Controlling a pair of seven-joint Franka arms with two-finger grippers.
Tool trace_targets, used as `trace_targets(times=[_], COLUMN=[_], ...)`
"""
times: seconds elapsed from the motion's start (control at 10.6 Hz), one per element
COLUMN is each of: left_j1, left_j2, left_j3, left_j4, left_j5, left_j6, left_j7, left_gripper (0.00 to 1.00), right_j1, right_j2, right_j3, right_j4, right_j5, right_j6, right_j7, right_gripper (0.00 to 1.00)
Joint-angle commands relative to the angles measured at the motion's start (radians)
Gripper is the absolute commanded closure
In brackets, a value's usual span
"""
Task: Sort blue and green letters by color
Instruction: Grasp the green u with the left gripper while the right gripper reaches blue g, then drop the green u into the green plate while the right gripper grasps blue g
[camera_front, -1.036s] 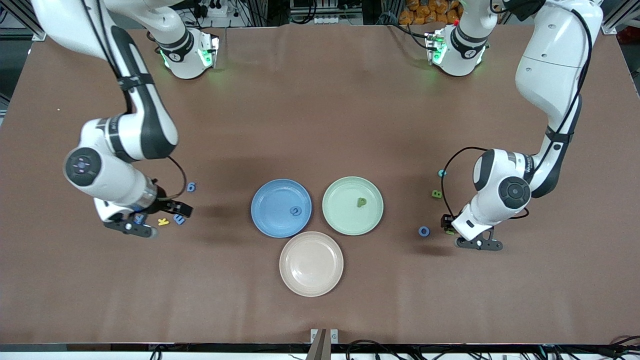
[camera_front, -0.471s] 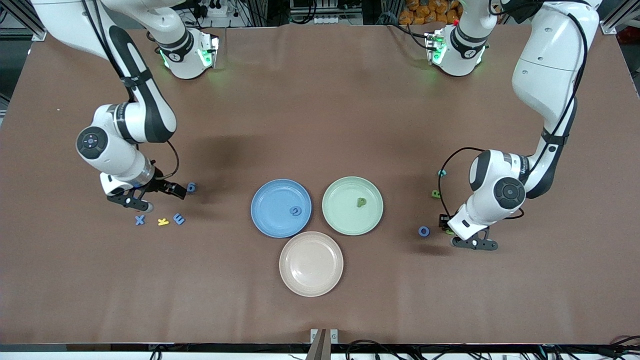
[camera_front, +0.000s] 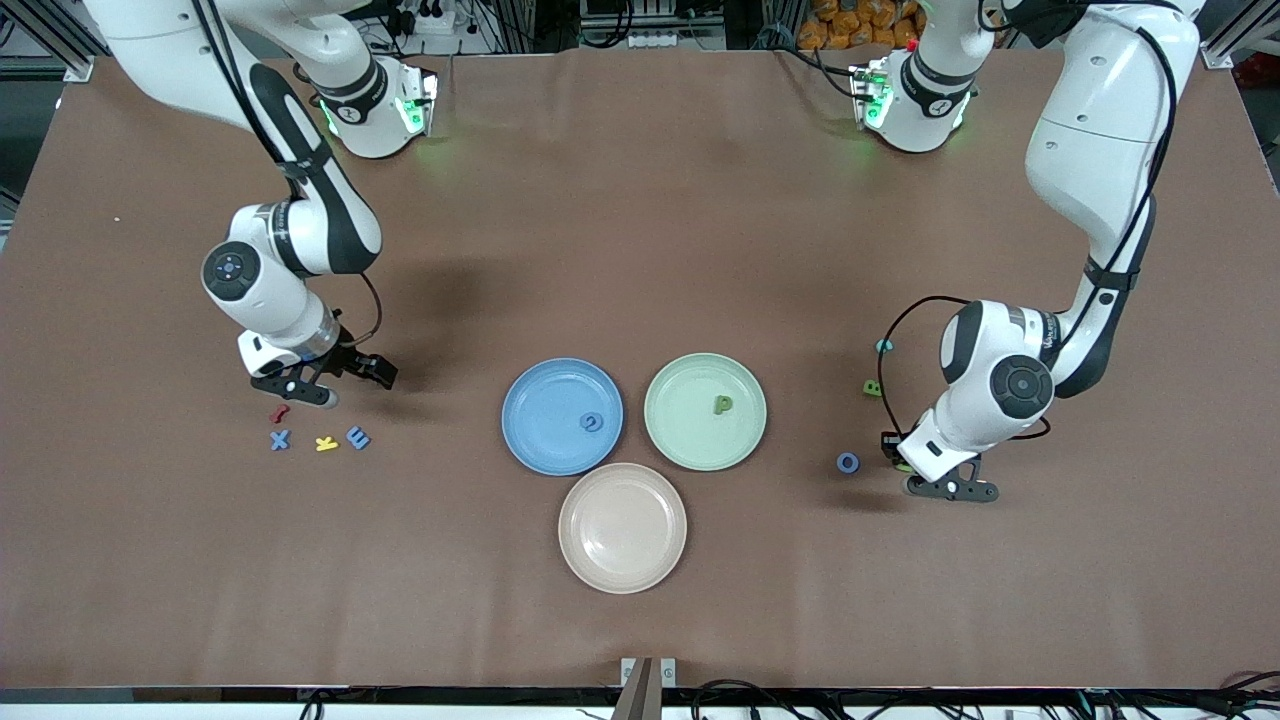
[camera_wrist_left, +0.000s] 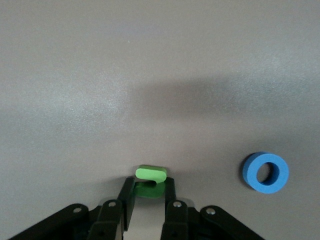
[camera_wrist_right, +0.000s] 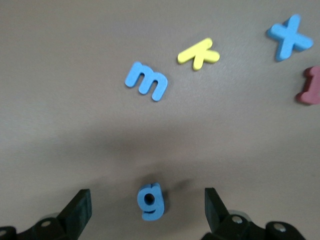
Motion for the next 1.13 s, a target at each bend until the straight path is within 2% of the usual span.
trace_targets(times=[0.0,0.28,0.38,0.47,0.57,0.85,1.04], left_j1=[-0.003,-0.04,-0.078,-0.131,-0.165,-0.261,-0.304], left_j2=[-0.037,-0.051,-0.051,-0.047,-0.034,-0.001,0.007], left_j3=[-0.018,-0.088,-0.091,-0.09,-0.09,-0.085,-0.079], left_j4=[0.006,0.036,0.061,0.085,0.105,0.141,0.145], left_j5=[0.008,0.006,0.008,0.008,0.009,0.011,0.015], left_j6=[-0.004,-0.046,-0.069,-0.078,-0.078,-0.078,-0.078], left_j7=[-0.062,-0.244,-0.325,-0.405,-0.469,-0.617,-0.686], left_gripper=[1.0,1.0,1.0,1.0,1.0,1.0,1.0], right_j1=[0.0,0.011,0.015,0.015,0.015,0.017,0.015], right_j2=[0.049,0.06,0.057,0.052,0.044,0.046,0.049], right_j3=[0.013,0.019,0.019,0.019,0.019,0.019,0.019], right_j4=[-0.02,-0.066,-0.077,-0.078,-0.08,-0.08,-0.08], right_j5=[0.011,0.01,0.006,0.005,0.005,0.005,0.0], right_j6=[0.069,0.126,0.127,0.127,0.126,0.127,0.139], right_j7=[-0.004,-0.006,-0.007,-0.007,-0.007,-0.007,-0.007], right_gripper=[0.0,0.02,0.14,0.32,0.42,0.61,0.69])
